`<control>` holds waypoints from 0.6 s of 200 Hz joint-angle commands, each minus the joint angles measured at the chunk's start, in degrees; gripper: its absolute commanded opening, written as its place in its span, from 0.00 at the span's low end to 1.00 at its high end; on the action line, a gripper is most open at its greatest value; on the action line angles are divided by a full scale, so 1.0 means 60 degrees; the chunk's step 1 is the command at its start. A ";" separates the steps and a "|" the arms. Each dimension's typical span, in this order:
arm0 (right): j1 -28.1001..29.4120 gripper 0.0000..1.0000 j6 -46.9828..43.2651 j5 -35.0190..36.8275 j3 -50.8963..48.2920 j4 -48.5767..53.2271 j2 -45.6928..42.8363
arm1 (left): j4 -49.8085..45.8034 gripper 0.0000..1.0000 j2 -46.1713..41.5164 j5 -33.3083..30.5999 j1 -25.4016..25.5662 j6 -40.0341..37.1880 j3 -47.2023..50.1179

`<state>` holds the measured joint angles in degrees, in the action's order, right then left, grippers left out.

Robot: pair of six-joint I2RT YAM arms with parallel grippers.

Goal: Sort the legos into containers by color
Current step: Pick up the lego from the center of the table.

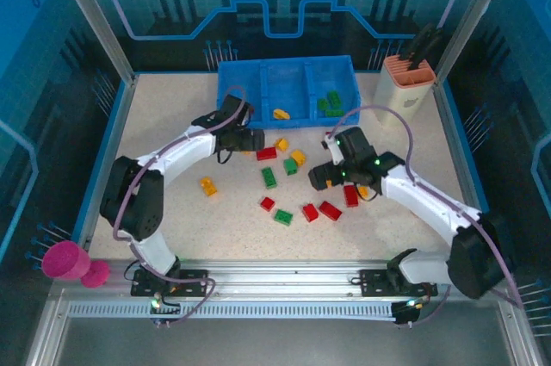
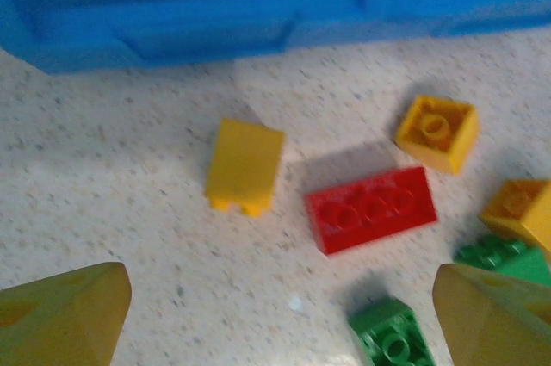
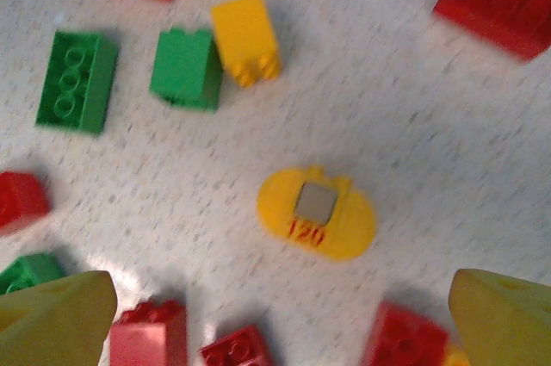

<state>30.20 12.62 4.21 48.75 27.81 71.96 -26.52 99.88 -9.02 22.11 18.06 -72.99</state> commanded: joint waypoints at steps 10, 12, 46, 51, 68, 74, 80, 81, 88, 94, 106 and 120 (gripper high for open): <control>0.0299 1.00 0.1615 0.0008 -0.0914 -0.0448 -0.0855 | 0.0054 0.90 0.0977 -0.0289 -0.0169 -0.0741 -0.0825; 0.0299 1.00 0.1628 0.0003 -0.0921 -0.0406 -0.0867 | 0.0055 0.90 0.1035 -0.0286 -0.0169 -0.0762 -0.0875; 0.0321 1.00 0.1609 0.0069 -0.0955 0.0140 -0.1094 | -0.0064 0.88 0.1956 -0.0335 -0.0183 -0.1038 -0.1462; 0.0321 1.00 0.1588 0.0090 -0.0960 0.0186 -0.1148 | -0.0042 0.88 0.2052 -0.0346 -0.0184 -0.1061 -0.1522; 0.0321 1.00 0.1587 0.0134 -0.0931 0.0313 -0.1293 | -0.0032 0.86 0.2337 -0.0372 -0.0235 -0.1077 -0.1700; 0.0322 1.00 0.1608 0.0134 -0.0918 0.0364 -0.1349 | -0.0054 0.85 0.2432 -0.0372 -0.0242 -0.1090 -0.1797; 0.0319 1.00 0.1635 0.0144 -0.0896 0.0395 -0.1395 | -0.0073 0.84 0.2538 -0.0360 -0.0242 -0.1107 -0.1877; 0.0324 1.00 0.1641 0.0139 -0.0900 0.0399 -0.1399 | -0.0075 0.83 0.2555 -0.0359 -0.0242 -0.1114 -0.1895; 0.0341 1.00 0.1663 0.0148 -0.0888 0.0439 -0.1457 | -0.0116 0.83 0.2674 -0.0368 -0.0242 -0.1149 -0.1972; 0.0328 1.00 0.1663 0.0161 -0.0881 0.0473 -0.1504 | -0.0120 0.82 0.2751 -0.0400 -0.0242 -0.1171 -0.2026; 0.0328 1.00 0.1668 0.0188 -0.0841 0.0549 -0.1611 | -0.0142 0.81 0.2889 -0.0452 -0.0242 -0.1219 -0.2107; 0.0329 1.00 0.1640 0.0277 -0.0756 0.0674 -0.1689 | -0.0204 0.80 0.3035 -0.0600 -0.0250 -0.1251 -0.2161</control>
<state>31.51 21.54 4.49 43.27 29.36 63.40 -26.68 116.18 -10.79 20.93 12.01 -83.92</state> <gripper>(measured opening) 0.998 0.804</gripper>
